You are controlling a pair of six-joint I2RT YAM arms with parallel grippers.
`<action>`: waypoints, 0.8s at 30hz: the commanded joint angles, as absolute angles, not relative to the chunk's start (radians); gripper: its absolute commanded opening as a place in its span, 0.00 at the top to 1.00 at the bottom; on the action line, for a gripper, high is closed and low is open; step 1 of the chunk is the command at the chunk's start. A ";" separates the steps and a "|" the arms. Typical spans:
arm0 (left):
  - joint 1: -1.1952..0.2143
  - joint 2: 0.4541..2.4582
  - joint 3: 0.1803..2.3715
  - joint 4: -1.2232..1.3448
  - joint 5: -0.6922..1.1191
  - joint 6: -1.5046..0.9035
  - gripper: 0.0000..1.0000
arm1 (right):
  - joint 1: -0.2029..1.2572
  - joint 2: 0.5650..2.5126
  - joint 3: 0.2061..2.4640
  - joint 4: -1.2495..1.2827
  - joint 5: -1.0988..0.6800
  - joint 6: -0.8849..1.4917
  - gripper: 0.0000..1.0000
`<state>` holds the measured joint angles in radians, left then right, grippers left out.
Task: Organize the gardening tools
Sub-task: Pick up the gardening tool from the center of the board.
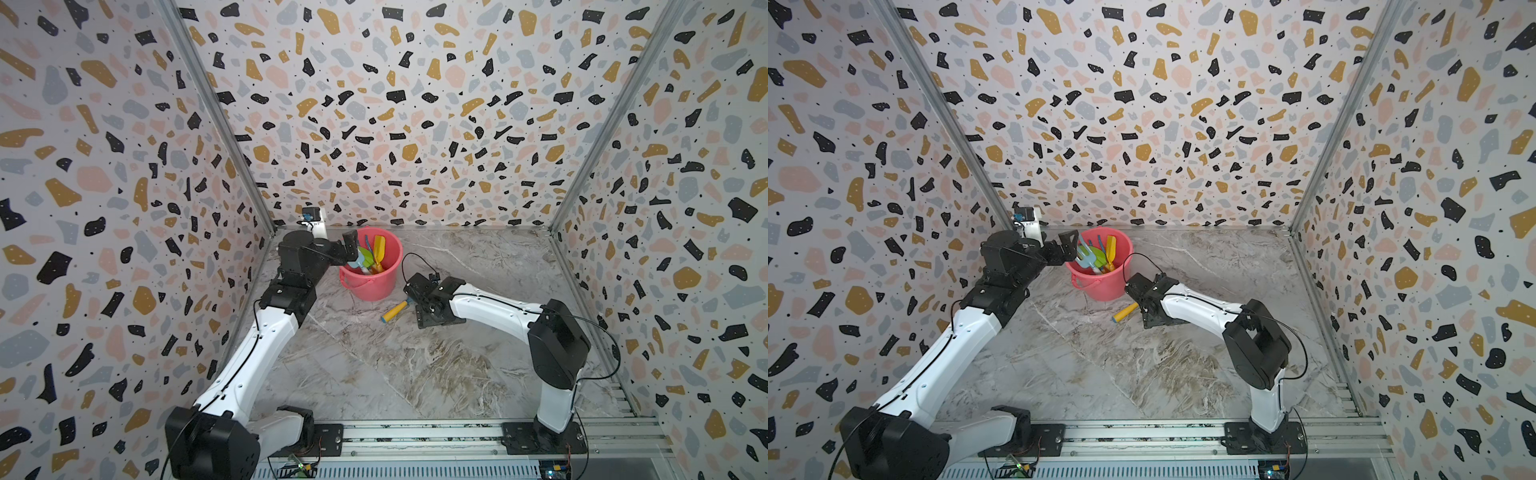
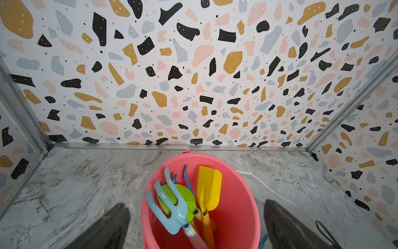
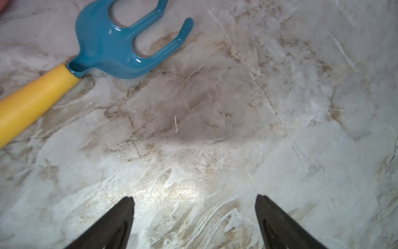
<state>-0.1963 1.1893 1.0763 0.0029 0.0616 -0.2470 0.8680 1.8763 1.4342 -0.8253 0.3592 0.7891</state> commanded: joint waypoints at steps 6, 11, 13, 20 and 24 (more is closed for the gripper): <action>-0.189 1.173 1.115 0.013 0.053 -0.233 0.00 | 0.874 1.885 1.525 -0.814 0.323 0.854 0.03; -0.189 1.176 1.117 0.007 0.046 -0.233 0.00 | 0.881 1.929 1.569 -0.745 0.286 0.895 0.01; -0.189 1.177 1.115 0.001 0.038 -0.234 0.01 | 0.889 1.967 1.610 -0.724 0.281 0.910 0.00; -0.189 1.168 1.117 -0.033 0.020 -0.233 0.01 | 0.902 2.111 1.746 -0.716 0.311 0.959 0.00; -0.189 1.157 1.111 -0.042 0.018 -0.228 0.01 | 0.904 2.157 1.787 -0.717 0.351 0.978 0.00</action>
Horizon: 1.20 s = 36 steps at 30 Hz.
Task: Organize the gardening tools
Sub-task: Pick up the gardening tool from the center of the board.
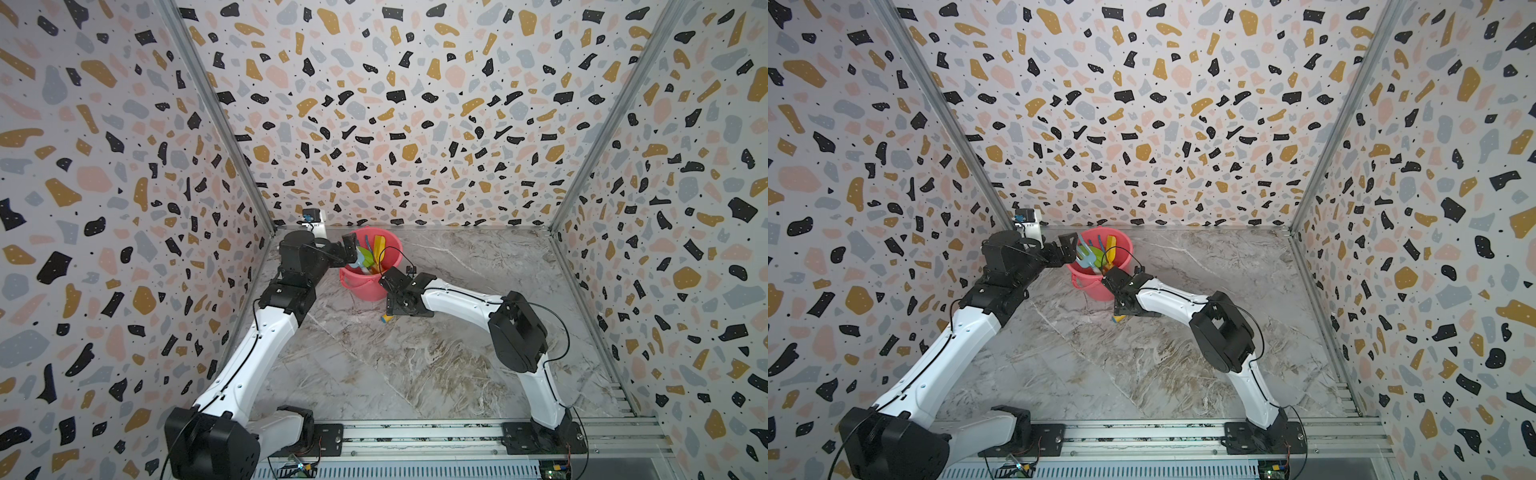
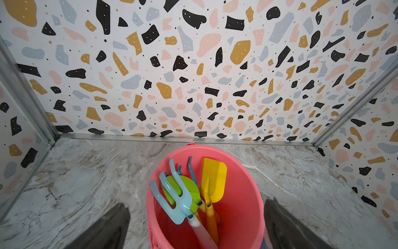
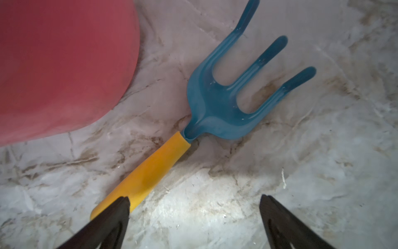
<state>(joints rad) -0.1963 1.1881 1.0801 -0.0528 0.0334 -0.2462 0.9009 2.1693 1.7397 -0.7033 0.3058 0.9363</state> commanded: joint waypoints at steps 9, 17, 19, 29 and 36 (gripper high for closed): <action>-0.189 1.146 1.102 -0.052 0.014 -0.227 0.01 | 0.908 2.253 1.875 -0.799 0.399 0.960 0.00; -0.189 1.139 1.091 -0.049 0.010 -0.227 0.01 | 0.909 2.214 1.768 -0.840 0.443 0.939 0.00; -0.189 1.137 1.091 -0.049 0.011 -0.227 0.01 | 0.908 2.196 1.735 -0.840 0.452 0.934 0.01; -0.189 1.136 1.088 -0.052 0.017 -0.237 0.00 | 0.908 2.130 1.647 -0.789 0.358 0.802 0.14; -0.189 1.121 1.083 -0.079 0.017 -0.275 0.01 | 0.893 2.099 1.552 -0.671 0.258 0.701 0.29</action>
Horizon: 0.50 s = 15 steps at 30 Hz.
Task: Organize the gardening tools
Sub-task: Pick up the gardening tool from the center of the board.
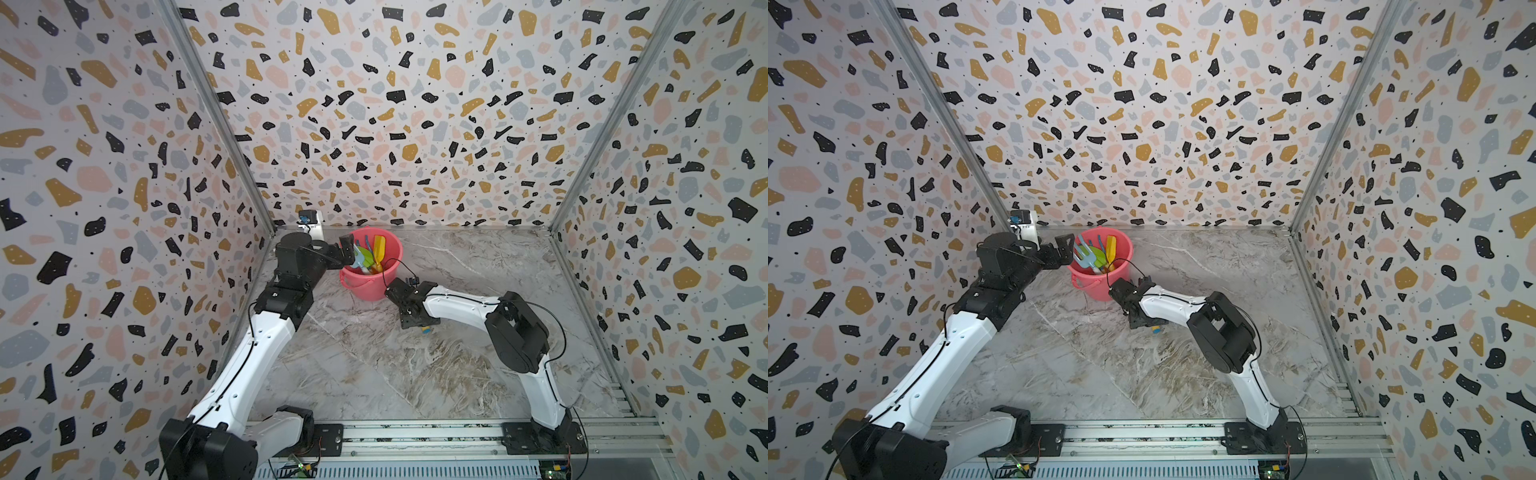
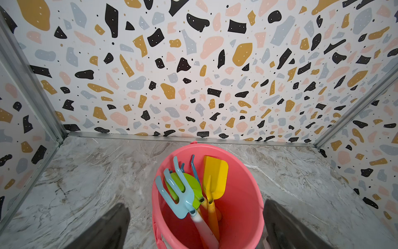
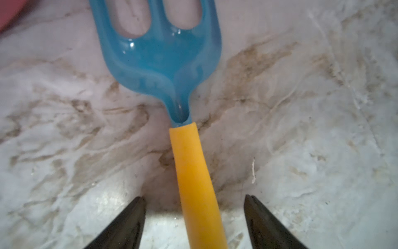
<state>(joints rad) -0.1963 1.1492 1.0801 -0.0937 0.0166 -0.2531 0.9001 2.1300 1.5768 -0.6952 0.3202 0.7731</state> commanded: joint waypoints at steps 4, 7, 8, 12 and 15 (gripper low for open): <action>-0.189 1.102 1.077 -0.111 0.020 -0.311 0.00 | 0.874 2.076 1.483 -0.626 0.207 0.658 0.51; -0.189 1.091 1.077 -0.143 0.027 -0.339 0.00 | 0.866 2.053 1.444 -0.614 0.203 0.645 0.63; -0.189 1.087 1.077 -0.152 0.028 -0.346 0.01 | 0.864 2.048 1.434 -0.614 0.204 0.641 0.66; -0.189 1.076 1.081 -0.183 0.029 -0.366 0.01 | 0.859 2.021 1.403 -0.615 0.204 0.630 0.75; -0.189 1.071 1.089 -0.234 0.044 -0.371 0.01 | 0.858 1.992 1.381 -0.614 0.207 0.625 0.84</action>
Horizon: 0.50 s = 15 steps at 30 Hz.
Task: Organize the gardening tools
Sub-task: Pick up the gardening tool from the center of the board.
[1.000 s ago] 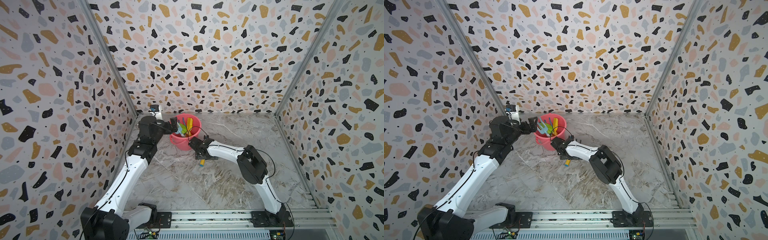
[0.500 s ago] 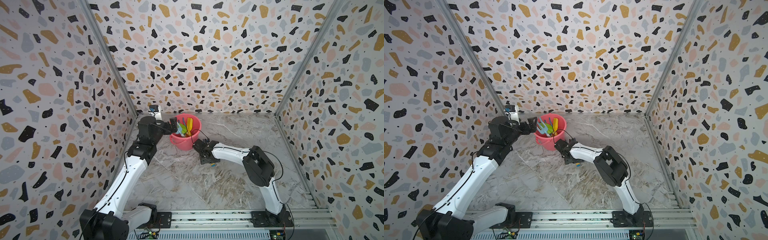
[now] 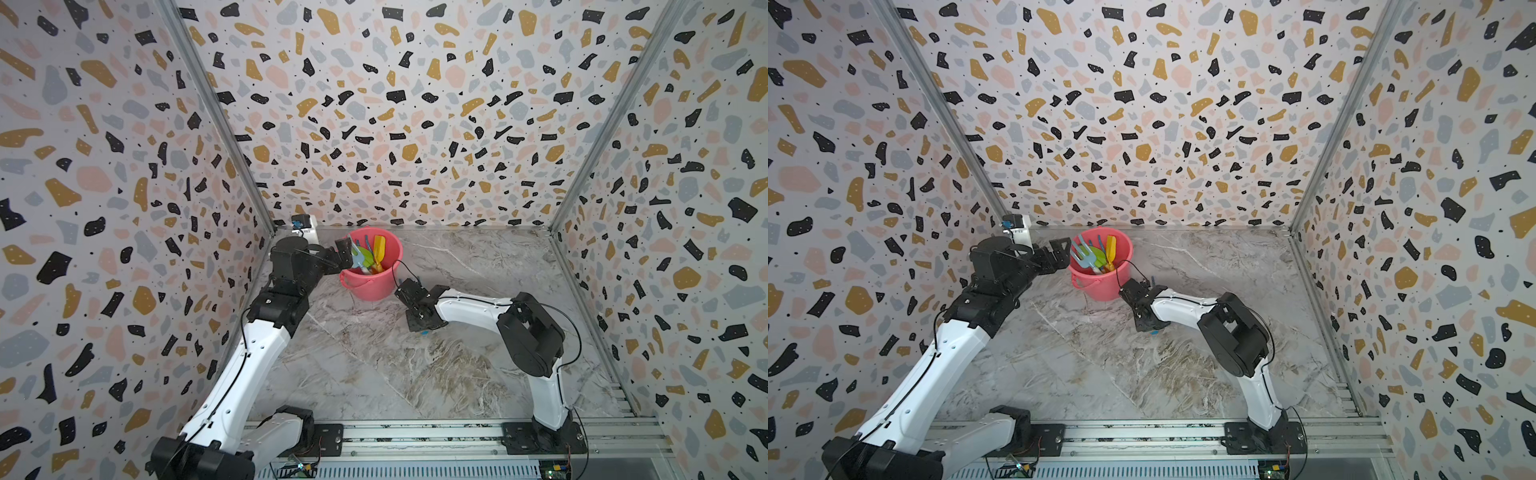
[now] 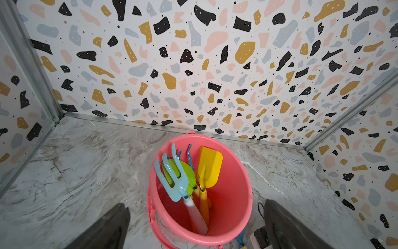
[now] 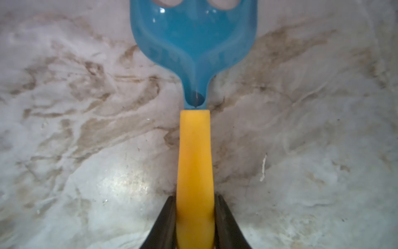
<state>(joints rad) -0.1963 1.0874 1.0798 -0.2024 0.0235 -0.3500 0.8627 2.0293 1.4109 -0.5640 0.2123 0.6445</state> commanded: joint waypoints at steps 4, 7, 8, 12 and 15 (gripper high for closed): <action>-0.189 1.077 1.111 -0.290 0.065 -0.368 0.01 | 0.856 1.940 1.352 -0.615 0.220 0.616 0.97; -0.189 1.082 1.130 -0.331 0.083 -0.367 0.01 | 0.856 1.889 1.328 -0.615 0.245 0.606 1.00; -0.189 1.084 1.134 -0.341 0.093 -0.367 0.01 | 0.856 1.870 1.319 -0.615 0.257 0.602 1.00; -0.189 1.090 1.149 -0.353 0.129 -0.385 0.00 | 0.856 1.800 1.296 -0.615 0.289 0.579 1.00; -0.189 1.098 1.158 -0.349 0.169 -0.411 0.01 | 0.856 1.748 1.284 -0.615 0.310 0.559 1.00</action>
<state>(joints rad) -0.1963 1.0927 1.1164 -0.3580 0.1135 -0.3832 0.8608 1.8214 1.2823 -0.5941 0.2584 0.5892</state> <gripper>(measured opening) 0.994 0.280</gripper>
